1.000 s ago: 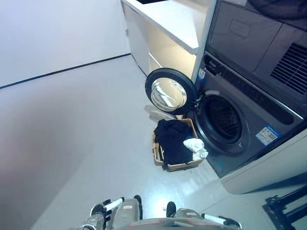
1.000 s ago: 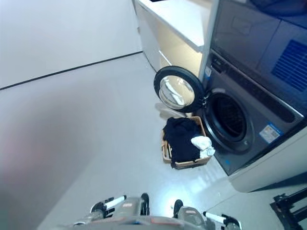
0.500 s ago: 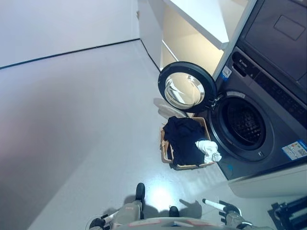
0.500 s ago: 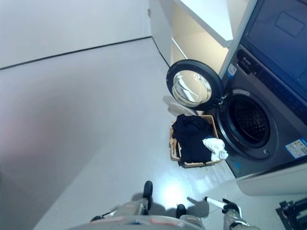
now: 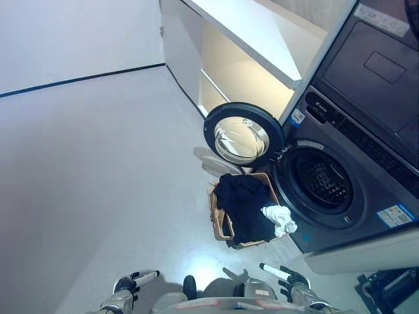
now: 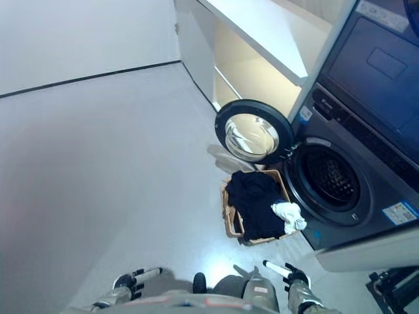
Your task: Put the clothes in the basket into the washing machine.
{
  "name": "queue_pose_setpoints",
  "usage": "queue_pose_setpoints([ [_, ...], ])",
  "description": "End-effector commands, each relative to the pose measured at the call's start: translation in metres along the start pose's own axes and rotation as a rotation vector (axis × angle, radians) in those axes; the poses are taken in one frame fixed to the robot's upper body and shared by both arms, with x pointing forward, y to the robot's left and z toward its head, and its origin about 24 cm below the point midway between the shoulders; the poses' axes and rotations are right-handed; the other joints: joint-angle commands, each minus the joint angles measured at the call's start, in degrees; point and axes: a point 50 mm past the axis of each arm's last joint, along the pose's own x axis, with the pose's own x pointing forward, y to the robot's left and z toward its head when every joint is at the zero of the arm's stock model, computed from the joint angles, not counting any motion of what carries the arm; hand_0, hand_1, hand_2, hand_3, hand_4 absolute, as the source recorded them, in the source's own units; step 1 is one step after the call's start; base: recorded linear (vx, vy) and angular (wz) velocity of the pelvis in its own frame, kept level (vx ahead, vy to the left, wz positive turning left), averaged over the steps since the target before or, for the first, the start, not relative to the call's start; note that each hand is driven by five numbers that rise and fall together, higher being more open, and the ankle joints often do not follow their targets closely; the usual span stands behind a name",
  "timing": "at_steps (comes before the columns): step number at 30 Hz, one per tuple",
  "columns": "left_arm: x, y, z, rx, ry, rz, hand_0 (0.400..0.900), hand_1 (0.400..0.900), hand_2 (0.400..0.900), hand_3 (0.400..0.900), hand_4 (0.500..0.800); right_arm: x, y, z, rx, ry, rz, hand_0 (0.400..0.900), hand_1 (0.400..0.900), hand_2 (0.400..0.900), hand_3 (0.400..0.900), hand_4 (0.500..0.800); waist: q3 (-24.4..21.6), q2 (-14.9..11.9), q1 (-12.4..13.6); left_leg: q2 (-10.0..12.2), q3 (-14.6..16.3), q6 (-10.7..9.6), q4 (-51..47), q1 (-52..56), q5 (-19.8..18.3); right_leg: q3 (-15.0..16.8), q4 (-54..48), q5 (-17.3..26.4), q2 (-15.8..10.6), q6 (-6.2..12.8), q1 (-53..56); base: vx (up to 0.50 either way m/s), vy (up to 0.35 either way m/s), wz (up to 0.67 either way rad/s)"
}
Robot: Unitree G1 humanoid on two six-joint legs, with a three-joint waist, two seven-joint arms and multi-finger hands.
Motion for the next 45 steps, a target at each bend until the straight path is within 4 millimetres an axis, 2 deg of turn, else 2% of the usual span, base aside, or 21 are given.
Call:
queue_pose_setpoints([
  [1, 0.0, 0.009, 0.001, 0.041, -0.011, 0.028, 0.9, 0.9, 0.9, 0.9, 0.8, 0.002, -0.022, 0.018, 0.045, -0.068, -0.086, 0.9, 0.9, 0.9, 0.9, 0.8, 3.01, -1.36, -0.4, -1.78, -5.06, -5.01, 2.44, -0.38, -7.28, 6.09, -14.2, 3.52, 6.92, -1.66, 2.04, 0.36, -0.152, 0.19],
  [4, 0.0, 0.008, 0.003, 0.044, -0.02, 0.021, 0.9, 0.9, 0.9, 0.9, 0.8, 0.001, -0.026, 0.009, 0.031, -0.046, -0.091, 0.9, 0.9, 0.9, 0.9, 0.8, 2.65, -1.07, -1.06, -1.73, -6.31, -5.85, 2.01, 2.08, -8.38, 9.5, -18.79, 6.52, 7.63, -0.82, 1.94, 0.33, -0.168, 0.35],
  [6, 0.0, 0.004, 0.0, 0.035, -0.014, 0.007, 0.9, 0.9, 0.9, 0.9, 0.8, 0.001, -0.028, 0.001, 0.012, -0.027, -0.088, 0.9, 0.9, 0.9, 0.9, 0.8, 1.99, -0.63, -1.53, -1.6, -7.8, -6.42, 2.74, 3.77, -9.45, 10.95, -16.72, 5.76, 7.9, -1.23, 2.36, 0.34, -0.244, 0.5],
  [9, -0.001, -0.002, -0.004, 0.023, -0.012, -0.01, 0.9, 0.9, 0.9, 0.9, 0.8, 0.001, -0.033, 0.003, -0.02, -0.031, -0.092, 0.9, 0.9, 0.9, 0.9, 0.8, 1.16, 0.45, -1.84, -0.65, -8.58, -7.58, 4.39, 4.87, -10.4, 9.18, -15.45, 4.82, 7.54, -2.4, 3.34, 0.33, -0.307, 0.46],
  [10, -0.001, -0.005, -0.005, 0.019, -0.012, -0.017, 0.9, 0.9, 0.9, 0.9, 0.8, 0.001, -0.034, 0.006, -0.028, -0.043, -0.093, 0.9, 0.9, 0.9, 0.9, 0.8, 1.17, 0.78, -2.07, -0.48, -8.76, -8.37, 7.12, 4.1, -10.49, 8.46, -15.39, 3.96, 7.4, -3.01, 3.96, 0.28, -0.307, 0.52],
  [12, -0.002, -0.01, -0.006, 0.005, -0.017, -0.028, 0.9, 0.9, 0.9, 0.9, 0.8, 0.001, -0.038, 0.016, -0.04, -0.078, -0.098, 0.9, 0.9, 0.9, 0.9, 0.8, 2.42, 1.11, -2.14, -0.77, -8.33, -10.64, 17.37, -0.02, -8.18, 7.25, -15.89, 3.13, 6.74, -3.88, 5.78, 0.16, -0.301, 0.46],
  [14, -0.002, -0.013, 0.002, -0.02, -0.04, -0.028, 0.9, 0.9, 0.9, 0.9, 0.8, 0.002, -0.04, 0.032, -0.055, -0.132, -0.113, 0.9, 0.9, 0.9, 0.9, 0.8, 5.03, 0.9, -1.71, -0.63, -8.04, -11.97, 26.45, -6.99, -6.06, 6.29, -15.57, 2.68, 5.95, -4.85, 6.16, 0.01, -0.289, 0.37],
  [15, -0.002, -0.015, 0.003, -0.027, -0.043, -0.028, 0.9, 0.9, 0.9, 0.9, 0.8, 0.002, -0.04, 0.039, -0.064, -0.153, -0.12, 0.9, 0.9, 0.9, 0.9, 0.8, 5.52, 0.82, -1.68, -0.01, -7.03, -11.61, 26.54, -8.4, -6.44, 5.89, -15.42, 2.06, 5.74, -5.17, 6.06, 0.04, -0.247, 0.32],
  [18, -0.002, -0.022, 0.006, -0.01, -0.059, -0.039, 0.9, 0.9, 0.9, 0.9, 0.8, 0.001, -0.044, 0.063, -0.096, -0.226, -0.151, 0.9, 0.9, 0.9, 0.9, 0.8, 6.85, 1.44, -1.57, 0.98, -4.65, -10.43, 17.8, -11.07, -7.42, 4.49, -15.23, 0.54, 5.32, -5.24, 5.7, 0.07, -0.129, 0.24],
  [19, -0.002, -0.023, 0.006, 0.004, -0.062, -0.036, 0.9, 0.9, 0.9, 0.9, 0.8, 0.0, -0.045, 0.071, -0.117, -0.256, -0.165, 0.9, 0.9, 0.9, 0.9, 0.8, 6.93, 2.28, -1.65, 1.53, -4.84, -10.6, 11.96, -11.14, -4.57, 3.96, -15.06, 0.26, 5.96, -5.17, 5.24, 0.08, -0.033, 0.09],
  [21, -0.003, -0.023, 0.008, 0.018, -0.073, -0.03, 0.9, 0.9, 0.9, 0.9, 0.8, -0.002, -0.046, 0.087, -0.158, -0.311, -0.177, 0.9, 0.9, 0.9, 0.9, 0.8, 7.69, 3.21, -1.31, 1.68, -6.57, -10.95, 6.36, -12.07, -0.68, 3.55, -13.91, -0.34, 6.75, -5.23, 4.27, 0.06, 0.015, -0.05],
  [22, -0.002, -0.021, 0.01, 0.025, -0.078, -0.017, 0.9, 0.9, 0.9, 0.9, 0.8, -0.003, -0.047, 0.094, -0.185, -0.335, -0.189, 0.9, 0.9, 0.9, 0.9, 0.8, 8.03, 3.25, -1.16, 1.54, -7.53, -11.05, 6.4, -13.33, 0.17, 3.54, -13.24, -0.61, 6.71, -5.19, 3.6, 0.08, 0.086, -0.23],
  [23, -0.002, -0.019, 0.011, 0.022, -0.083, -0.016, 0.9, 0.9, 0.9, 0.9, 0.8, -0.004, -0.046, 0.102, -0.225, -0.356, -0.186, 0.9, 0.9, 0.9, 0.9, 0.8, 7.98, 3.52, -1.24, 1.8, -7.72, -10.58, 6.02, -12.87, -0.88, 4.23, -12.07, -1.45, 6.93, -4.92, 2.77, 0.07, 0.127, -0.31],
  [24, -0.002, -0.016, 0.014, 0.028, -0.093, -0.003, 0.9, 0.9, 0.9, 0.9, 0.8, -0.005, -0.044, 0.111, -0.274, -0.387, -0.201, 0.9, 0.9, 0.9, 0.9, 0.8, 8.54, 3.4, -1.3, 1.77, -7.02, -10.42, 6.76, -13.65, -0.99, 4.82, -10.78, -1.23, 6.83, -4.86, 1.05, 0.05, 0.107, -0.25],
  [25, -0.002, -0.016, 0.014, 0.028, -0.093, -0.003, 0.9, 0.9, 0.9, 0.9, 0.8, -0.005, -0.044, 0.111, -0.274, -0.387, -0.201, 0.9, 0.9, 0.9, 0.9, 0.8, 8.45, 3.38, -1.24, 1.77, -6.96, -10.42, 6.85, -13.79, -1.03, 4.89, -10.67, -1.26, 6.83, -4.86, 0.88, -0.02, 0.155, -0.4],
  [26, -0.001, -0.012, 0.024, 0.046, -0.133, 0.018, 0.9, 0.9, 0.9, 0.9, 0.8, -0.009, -0.04, 0.13, -0.311, -0.443, -0.221, 0.9, 0.9, 0.9, 0.9, 0.8, 9.39, 3.03, -0.63, 1.3, -6.55, -9.9, 7.69, -15.92, -1.1, 5.97, -10.37, -0.5, 6.71, -4.84, -1.85, -0.02, 0.146, -0.38],
  [31, -0.002, -0.004, 0.056, 0.048, -0.224, 0.063, 0.9, 0.9, 0.9, 0.9, 0.8, -0.023, -0.036, 0.187, -0.357, -0.58, -0.278, 0.9, 0.9, 0.9, 0.9, 0.8, 11.21, 2.39, 0.53, 0.88, -5.03, -9.09, 8.38, -20.43, -1.11, 7.33, -10.03, 1.47, 6.48, -4.49, -7.51, 0.0, 0.104, -0.23],
  [36, -0.007, -0.012, 0.093, -0.001, -0.343, 0.068, 0.9, 0.9, 0.9, 0.9, 0.8, -0.048, -0.042, 0.246, -0.381, -0.726, -0.403, 0.9, 0.9, 0.9, 0.9, 0.8, 13.91, 2.75, 0.93, 0.61, -4.56, -8.77, 12.27, -26.74, -1.87, 7.74, -6.31, 1.65, 6.44, -4.56, -14.34, -0.01, 0.026, -0.04],
  [39, -0.013, -0.014, 0.118, -0.029, -0.425, 0.073, 0.9, 0.9, 0.9, 0.9, 0.8, -0.075, -0.065, 0.287, -0.371, -0.819, -0.557, 0.9, 0.9, 0.9, 0.9, 0.8, 15.76, 3.29, 1.09, 0.49, -4.44, -8.71, 16.02, -31.76, -2.58, 7.59, -2.21, 0.98, 6.21, -4.78, -19.56, -0.02, -0.021, 0.02],
  [43, -0.021, -0.019, 0.14, -0.063, -0.512, 0.049, 0.9, 0.9, 0.9, 0.9, 0.8, -0.102, -0.084, 0.319, -0.361, -0.888, -0.682, 0.9, 0.9, 0.9, 0.9, 0.8, 17.14, 4.01, 1.09, 0.5, -4.62, -8.78, 20.99, -37.66, -3.57, 7.7, 3.41, -0.44, 5.79, -5.24, -25.74, -0.02, -0.052, 0.06],
  [45, -0.023, -0.021, 0.147, -0.075, -0.537, 0.043, 0.9, 0.9, 0.9, 0.9, 0.8, -0.107, -0.09, 0.324, -0.356, -0.898, -0.718, 0.9, 0.9, 0.9, 0.9, 0.8, 17.45, 4.32, 1.07, 0.48, -4.57, -8.8, 22.31, -39.42, -3.94, 7.66, 4.97, -0.93, 5.63, -5.38, -27.53, -0.02, -0.042, 0.05],
])
